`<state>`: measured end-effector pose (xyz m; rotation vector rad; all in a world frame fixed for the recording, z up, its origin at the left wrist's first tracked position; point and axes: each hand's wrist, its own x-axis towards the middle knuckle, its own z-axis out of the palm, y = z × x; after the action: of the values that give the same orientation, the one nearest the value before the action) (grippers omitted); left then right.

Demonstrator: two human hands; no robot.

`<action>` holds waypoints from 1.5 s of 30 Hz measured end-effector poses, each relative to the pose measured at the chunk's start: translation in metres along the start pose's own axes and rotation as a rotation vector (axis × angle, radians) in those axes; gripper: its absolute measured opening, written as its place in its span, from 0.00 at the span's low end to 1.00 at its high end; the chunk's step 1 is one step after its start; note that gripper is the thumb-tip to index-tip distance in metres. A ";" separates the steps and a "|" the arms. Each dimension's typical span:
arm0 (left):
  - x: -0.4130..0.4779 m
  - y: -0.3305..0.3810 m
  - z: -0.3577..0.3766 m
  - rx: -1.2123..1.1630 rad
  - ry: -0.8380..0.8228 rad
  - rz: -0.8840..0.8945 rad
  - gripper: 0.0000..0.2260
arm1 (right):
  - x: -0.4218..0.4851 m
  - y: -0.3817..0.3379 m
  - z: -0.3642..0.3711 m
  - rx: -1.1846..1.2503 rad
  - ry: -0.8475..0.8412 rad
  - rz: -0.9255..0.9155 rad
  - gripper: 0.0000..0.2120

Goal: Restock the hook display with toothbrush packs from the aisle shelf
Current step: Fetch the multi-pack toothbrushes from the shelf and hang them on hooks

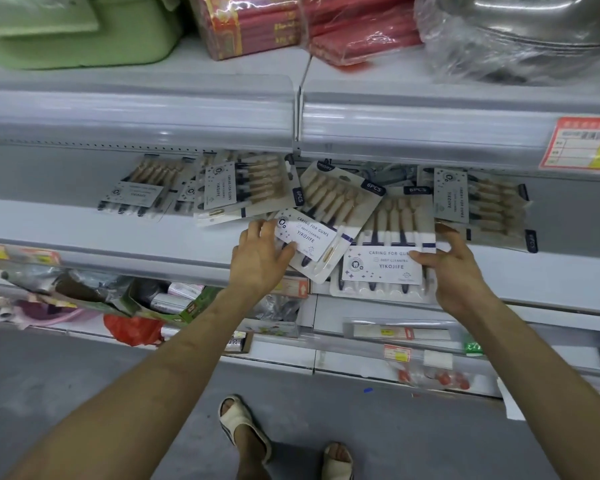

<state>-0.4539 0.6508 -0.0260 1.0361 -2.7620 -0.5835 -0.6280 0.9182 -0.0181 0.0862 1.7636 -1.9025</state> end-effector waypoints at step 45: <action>-0.027 0.028 -0.008 -1.248 -0.355 -0.307 0.24 | -0.096 0.003 -0.074 0.185 0.267 -0.061 0.30</action>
<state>-0.4484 0.6856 -0.0069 0.9913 -1.7125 -2.2482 -0.5672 1.0208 0.0067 0.3737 1.7687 -2.1790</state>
